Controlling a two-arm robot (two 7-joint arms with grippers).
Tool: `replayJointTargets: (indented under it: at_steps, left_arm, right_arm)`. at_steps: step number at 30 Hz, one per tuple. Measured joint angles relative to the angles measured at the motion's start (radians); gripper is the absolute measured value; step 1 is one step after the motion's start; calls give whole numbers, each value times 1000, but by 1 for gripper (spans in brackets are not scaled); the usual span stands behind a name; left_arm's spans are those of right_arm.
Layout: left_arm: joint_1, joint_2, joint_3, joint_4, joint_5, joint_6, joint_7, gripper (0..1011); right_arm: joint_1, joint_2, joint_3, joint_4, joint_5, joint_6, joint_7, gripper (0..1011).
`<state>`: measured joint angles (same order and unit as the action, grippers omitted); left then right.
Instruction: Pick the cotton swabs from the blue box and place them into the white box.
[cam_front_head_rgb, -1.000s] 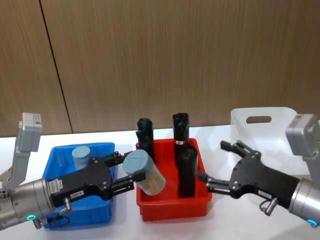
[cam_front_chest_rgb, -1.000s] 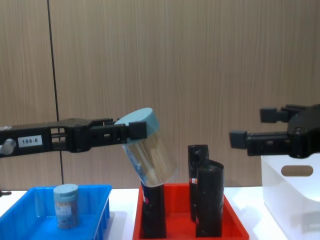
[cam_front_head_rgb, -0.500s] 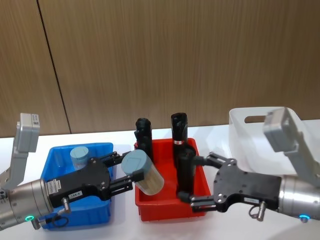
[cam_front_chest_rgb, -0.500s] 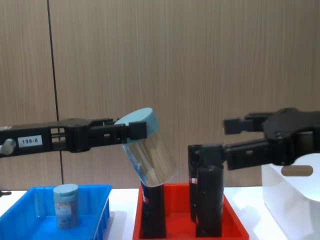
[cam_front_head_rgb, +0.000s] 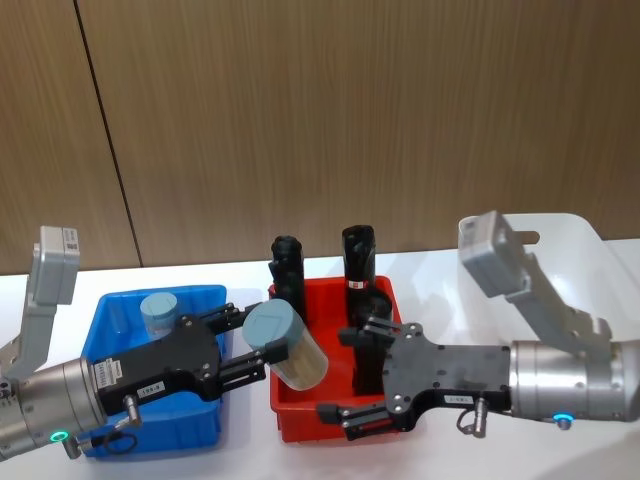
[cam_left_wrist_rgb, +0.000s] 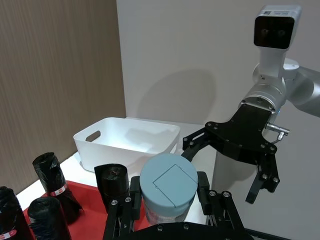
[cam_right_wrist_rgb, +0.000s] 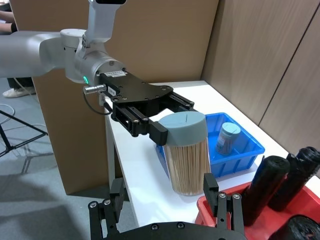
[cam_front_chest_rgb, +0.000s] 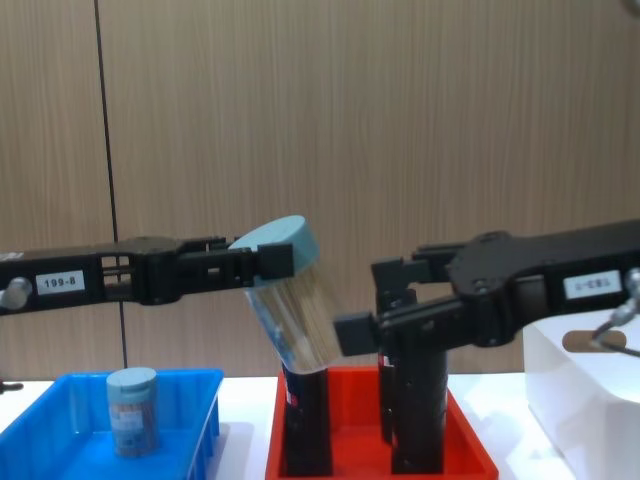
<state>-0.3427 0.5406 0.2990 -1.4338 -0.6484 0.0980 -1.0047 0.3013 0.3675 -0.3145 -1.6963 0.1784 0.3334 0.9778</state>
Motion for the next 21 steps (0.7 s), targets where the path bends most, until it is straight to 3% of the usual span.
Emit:
replayJointTargets:
  at_steps: [10,21]
  left_arm:
    - [0,0,0,0,0,0,0,668]
    - [0,0,0,0,0,0,0,668]
  right_arm:
    - [49,-33,-27,59,-40,-7,6,1002]
    - [86,-54,-44,109,-74,-5,-27,1002]
